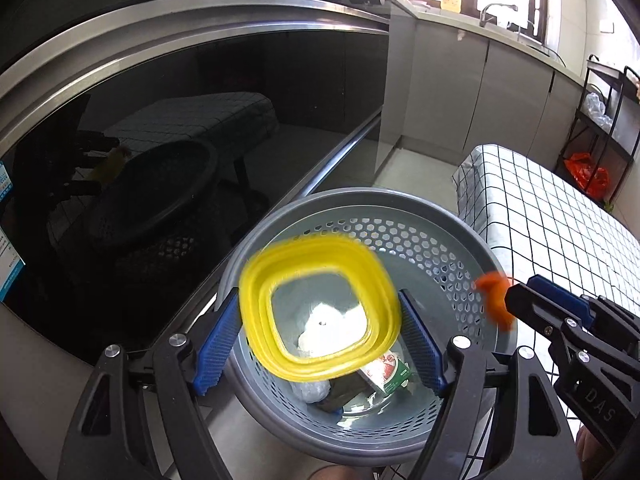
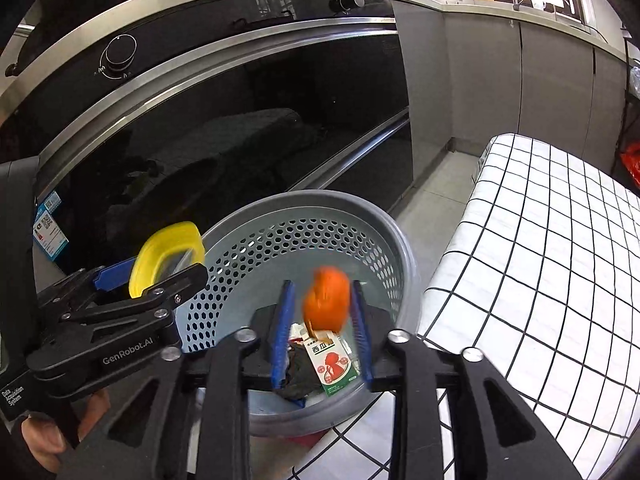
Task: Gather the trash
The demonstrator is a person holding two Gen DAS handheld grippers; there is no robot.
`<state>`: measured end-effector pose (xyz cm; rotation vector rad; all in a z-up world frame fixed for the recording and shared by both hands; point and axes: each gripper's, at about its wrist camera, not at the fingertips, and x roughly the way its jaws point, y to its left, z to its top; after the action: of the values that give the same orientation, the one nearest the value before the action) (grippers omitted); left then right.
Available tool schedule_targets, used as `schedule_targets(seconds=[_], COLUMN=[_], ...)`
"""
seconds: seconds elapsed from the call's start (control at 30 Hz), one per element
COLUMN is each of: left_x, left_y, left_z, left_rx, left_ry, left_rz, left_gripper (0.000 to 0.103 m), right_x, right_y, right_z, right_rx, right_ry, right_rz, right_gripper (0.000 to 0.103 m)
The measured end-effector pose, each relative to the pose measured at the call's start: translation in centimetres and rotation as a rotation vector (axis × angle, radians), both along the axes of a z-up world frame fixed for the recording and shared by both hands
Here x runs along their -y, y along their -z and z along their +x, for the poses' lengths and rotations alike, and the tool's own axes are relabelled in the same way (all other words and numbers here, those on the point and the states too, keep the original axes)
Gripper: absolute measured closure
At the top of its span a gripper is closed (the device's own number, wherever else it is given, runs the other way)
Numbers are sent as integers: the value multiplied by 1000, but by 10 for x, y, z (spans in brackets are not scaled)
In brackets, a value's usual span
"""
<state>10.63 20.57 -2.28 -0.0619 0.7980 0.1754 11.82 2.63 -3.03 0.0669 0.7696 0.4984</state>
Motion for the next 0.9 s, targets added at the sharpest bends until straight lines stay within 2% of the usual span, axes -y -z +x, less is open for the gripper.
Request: schedule_targets(seconds=[0.03, 0.07, 0.53, 0.9], left_x=[0, 1, 4, 7], left_y=[-1, -1, -5, -4], left_z=[-1, -2, -5, -6], left_rx=[2, 6, 17, 21], left_ry=[-1, 0, 5, 6], left_rz=[3, 5, -2, 7], left_gripper=[25, 25, 20, 17], right_x=[0, 1, 15, 11], right_y=[-2, -3, -1, 1], right_z=[-4, -5, -12, -19], right_rx=[8, 18, 13, 28], right_ry=[5, 12, 56, 78], right_rz=[2, 6, 42, -1], right_gripper=[54, 52, 53, 53])
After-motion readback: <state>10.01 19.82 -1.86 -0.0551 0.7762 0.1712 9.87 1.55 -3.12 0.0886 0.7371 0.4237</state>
